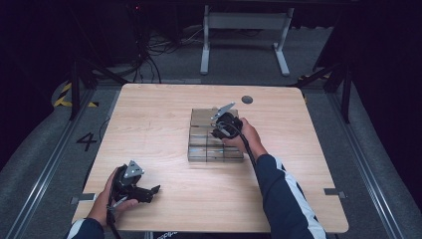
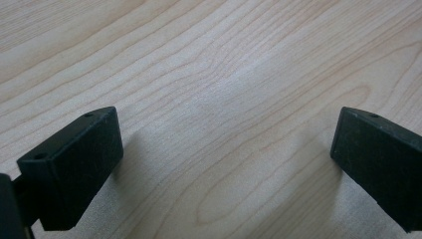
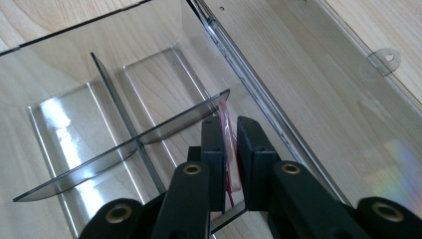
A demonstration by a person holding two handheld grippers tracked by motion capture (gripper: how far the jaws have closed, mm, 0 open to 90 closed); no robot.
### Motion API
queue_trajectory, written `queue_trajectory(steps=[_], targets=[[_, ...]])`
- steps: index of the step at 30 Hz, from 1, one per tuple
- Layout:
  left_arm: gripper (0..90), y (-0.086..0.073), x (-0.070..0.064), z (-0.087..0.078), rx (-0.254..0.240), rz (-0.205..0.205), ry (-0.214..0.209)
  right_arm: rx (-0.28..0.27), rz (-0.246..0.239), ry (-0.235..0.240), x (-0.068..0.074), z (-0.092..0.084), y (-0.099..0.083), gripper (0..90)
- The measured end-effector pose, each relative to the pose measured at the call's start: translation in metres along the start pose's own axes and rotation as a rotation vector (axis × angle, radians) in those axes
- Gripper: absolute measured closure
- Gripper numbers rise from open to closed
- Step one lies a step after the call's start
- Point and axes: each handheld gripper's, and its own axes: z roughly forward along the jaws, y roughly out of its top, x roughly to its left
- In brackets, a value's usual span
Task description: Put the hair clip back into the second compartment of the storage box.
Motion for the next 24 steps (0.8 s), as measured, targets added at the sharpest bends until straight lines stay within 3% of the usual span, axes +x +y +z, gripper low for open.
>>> queue_trajectory(steps=[4,7,24], targets=[[0.6,0.0,0.0,0.0,0.001,0.0,0.0,-0.004,0.009,-0.01,0.0,0.0,-0.001,82.0],[0.6,0.0,0.0,0.0,0.004,0.0,-0.002,0.006,0.026,-0.021,0.0,0.002,-0.001,74.0],[0.7,-0.001,0.001,-0.001,0.001,-0.003,0.004,-0.053,0.038,-0.013,0.007,-0.008,-0.007,69.5]])
